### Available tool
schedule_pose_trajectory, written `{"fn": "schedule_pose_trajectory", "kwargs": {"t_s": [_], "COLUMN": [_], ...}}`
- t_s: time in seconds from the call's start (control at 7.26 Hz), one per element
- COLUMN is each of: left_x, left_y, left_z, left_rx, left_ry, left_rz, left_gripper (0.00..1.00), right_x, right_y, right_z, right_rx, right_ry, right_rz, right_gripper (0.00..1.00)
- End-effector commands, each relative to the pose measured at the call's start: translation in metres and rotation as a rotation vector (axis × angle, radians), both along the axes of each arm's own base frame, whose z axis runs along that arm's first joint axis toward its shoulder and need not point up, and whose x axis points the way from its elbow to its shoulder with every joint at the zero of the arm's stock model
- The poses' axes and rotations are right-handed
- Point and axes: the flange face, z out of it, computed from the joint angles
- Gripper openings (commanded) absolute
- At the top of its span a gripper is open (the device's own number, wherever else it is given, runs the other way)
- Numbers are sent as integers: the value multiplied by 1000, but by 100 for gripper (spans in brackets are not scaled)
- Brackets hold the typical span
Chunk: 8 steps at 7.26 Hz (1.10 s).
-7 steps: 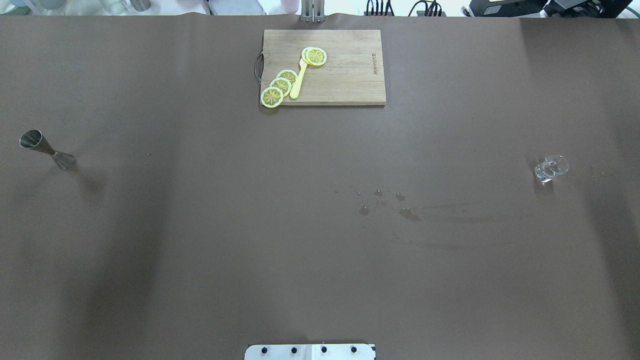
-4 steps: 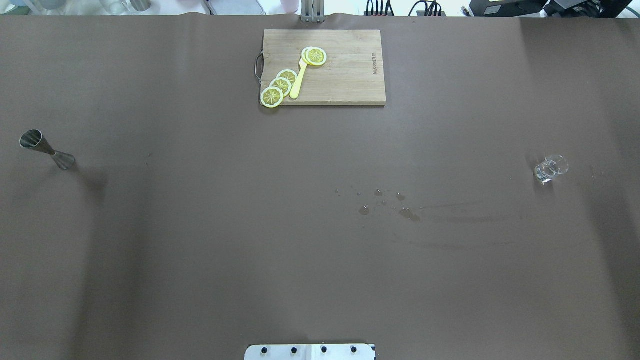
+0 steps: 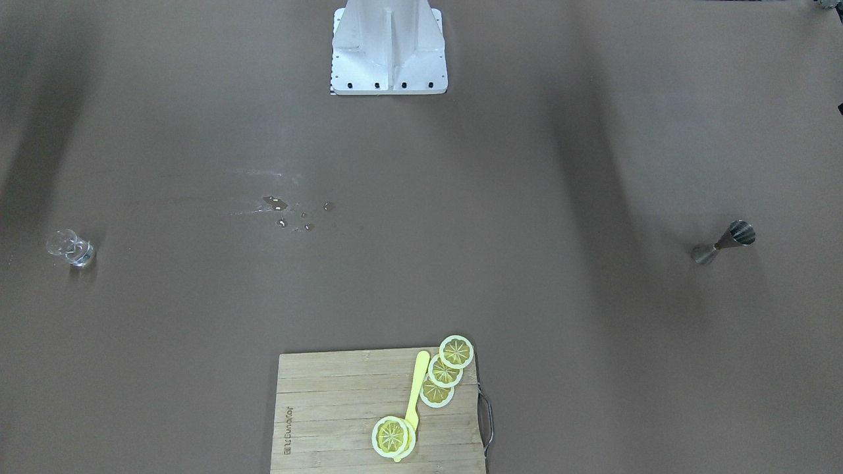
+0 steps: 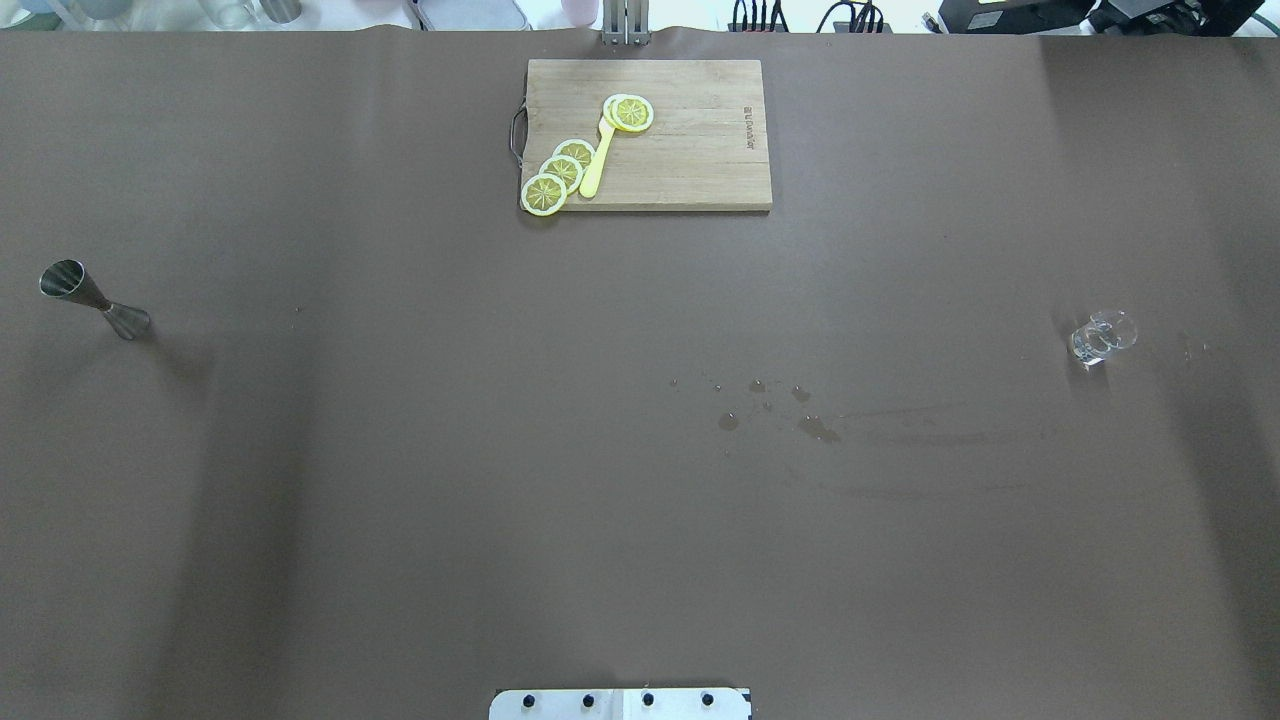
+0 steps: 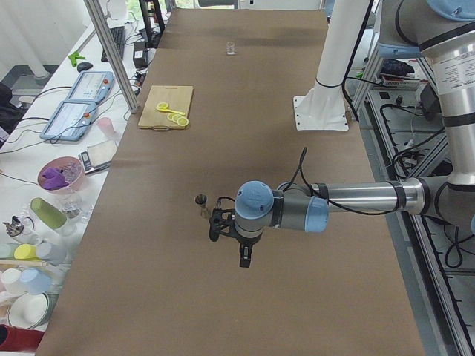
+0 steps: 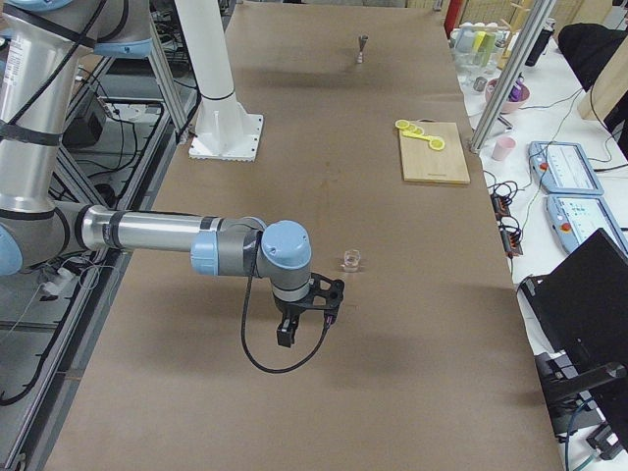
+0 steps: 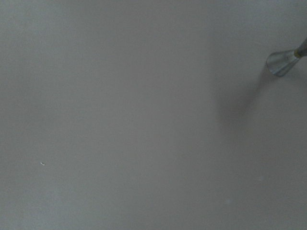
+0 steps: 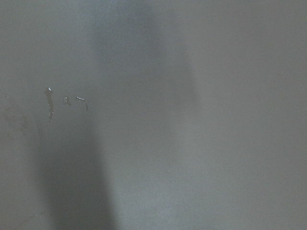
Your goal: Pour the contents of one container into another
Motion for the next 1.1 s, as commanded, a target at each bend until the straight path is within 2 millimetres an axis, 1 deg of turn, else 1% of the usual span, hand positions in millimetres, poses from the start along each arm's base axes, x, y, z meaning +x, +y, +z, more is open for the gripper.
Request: {"fn": "schedule_pose_trajectory", "kwargs": {"t_s": [0.0,0.14,0.28,0.41,0.55,0.69,0.83,0.96], "left_x": [7,8,0,-13,-12,-10,-14,-21], "left_y": [0,-9,-11,-13,-17,-18,-15,-10], "left_z": [3,-2,-1,-3,-5,-6,-1,-2], "left_rx": [-38,-32,-39,-18,-10,0,45,54], "left_ry": [-13,-13,-18,-62,-64,-76,-120,-142], "left_rz": [24,52,71,60,66,82,135,137], "left_gripper": [97,97,98,98,98,98,98,98], "right_x": [0,0,0,0,0,0,0,0], "right_y": [0,0,-1,-1,-1,-2,-3,-3], "right_z": [-1,-2,-6,-8,-7,-9,-14,-16], "right_rx": [2,4,11,16,15,22,31,35], "right_ry": [0,0,0,0,0,1,1,1], "right_rz": [0,0,0,0,0,-1,-1,-1], "right_gripper": [100,100,100,100,100,100,100,100]}}
